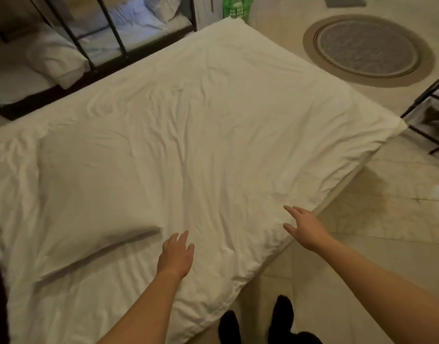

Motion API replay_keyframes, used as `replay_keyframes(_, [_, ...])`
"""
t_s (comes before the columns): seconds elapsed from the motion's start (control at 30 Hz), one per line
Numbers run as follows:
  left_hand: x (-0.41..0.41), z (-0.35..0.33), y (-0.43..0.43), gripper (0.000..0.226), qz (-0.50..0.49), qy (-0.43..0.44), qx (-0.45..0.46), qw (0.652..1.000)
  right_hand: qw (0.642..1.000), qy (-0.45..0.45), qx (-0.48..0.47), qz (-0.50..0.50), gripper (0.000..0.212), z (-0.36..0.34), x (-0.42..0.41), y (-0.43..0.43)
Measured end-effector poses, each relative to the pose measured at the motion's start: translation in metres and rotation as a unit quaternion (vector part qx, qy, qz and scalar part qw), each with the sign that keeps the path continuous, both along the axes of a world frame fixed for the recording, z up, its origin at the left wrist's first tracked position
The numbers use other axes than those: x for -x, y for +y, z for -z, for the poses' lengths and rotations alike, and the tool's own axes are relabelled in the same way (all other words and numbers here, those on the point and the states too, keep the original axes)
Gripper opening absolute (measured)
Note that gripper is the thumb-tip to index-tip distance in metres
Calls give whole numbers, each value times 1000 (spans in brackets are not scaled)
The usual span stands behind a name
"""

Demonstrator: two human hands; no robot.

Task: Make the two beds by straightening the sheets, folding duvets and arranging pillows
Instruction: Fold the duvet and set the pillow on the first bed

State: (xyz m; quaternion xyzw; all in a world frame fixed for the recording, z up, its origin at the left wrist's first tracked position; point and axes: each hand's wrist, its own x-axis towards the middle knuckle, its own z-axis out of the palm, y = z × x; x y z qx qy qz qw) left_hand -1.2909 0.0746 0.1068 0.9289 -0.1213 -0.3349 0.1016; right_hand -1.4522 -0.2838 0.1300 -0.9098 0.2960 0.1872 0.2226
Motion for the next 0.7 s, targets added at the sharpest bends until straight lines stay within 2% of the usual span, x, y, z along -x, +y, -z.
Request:
replay_keyframes(0.33, [20,-27,-53,55,-25,-14,-2,1000,1000,5,-12,-11,67,-10,15,-56])
replay_keyframes(0.7, [76,-69,-77,54,-58,-34,15,998,999,-8,-7,-52,69,-54,42,-91])
